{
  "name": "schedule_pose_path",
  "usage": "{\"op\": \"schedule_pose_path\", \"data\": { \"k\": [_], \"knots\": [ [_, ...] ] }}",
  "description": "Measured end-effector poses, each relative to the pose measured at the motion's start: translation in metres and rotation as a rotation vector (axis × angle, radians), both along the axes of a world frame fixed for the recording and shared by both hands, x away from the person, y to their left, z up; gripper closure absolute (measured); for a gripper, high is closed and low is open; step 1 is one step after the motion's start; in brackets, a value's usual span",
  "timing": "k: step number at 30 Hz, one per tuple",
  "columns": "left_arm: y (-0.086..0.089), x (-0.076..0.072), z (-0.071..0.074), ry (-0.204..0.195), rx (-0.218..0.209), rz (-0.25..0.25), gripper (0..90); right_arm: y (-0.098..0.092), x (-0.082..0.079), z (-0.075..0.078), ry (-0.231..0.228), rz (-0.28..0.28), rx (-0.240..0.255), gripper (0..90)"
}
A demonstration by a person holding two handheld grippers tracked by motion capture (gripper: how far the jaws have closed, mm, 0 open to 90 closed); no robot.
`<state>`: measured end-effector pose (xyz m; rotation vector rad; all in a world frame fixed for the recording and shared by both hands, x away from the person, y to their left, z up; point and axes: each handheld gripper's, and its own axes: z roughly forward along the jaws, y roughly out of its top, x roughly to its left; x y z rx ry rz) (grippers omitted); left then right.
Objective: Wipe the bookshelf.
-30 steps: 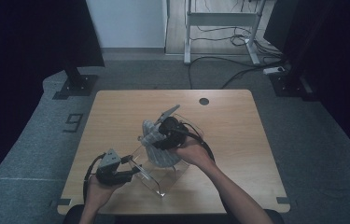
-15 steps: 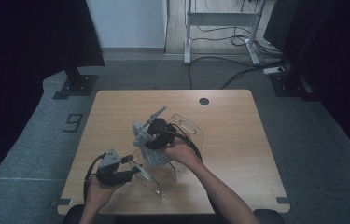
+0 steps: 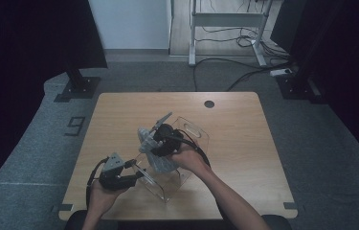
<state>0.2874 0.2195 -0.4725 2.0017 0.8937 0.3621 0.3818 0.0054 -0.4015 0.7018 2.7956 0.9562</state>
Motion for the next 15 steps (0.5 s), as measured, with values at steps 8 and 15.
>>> {"op": "schedule_pose_path", "data": {
  "k": [8,15],
  "knots": [
    [-0.001,0.000,0.000,0.000,0.003,0.003,42.0,-0.013,-0.010,0.001,-0.004,0.008,-0.001,63.9],
    [-0.001,0.000,0.000,-0.001,0.006,0.004,41.9,-0.026,-0.022,0.000,0.000,0.008,0.001,63.8]
  ]
}}
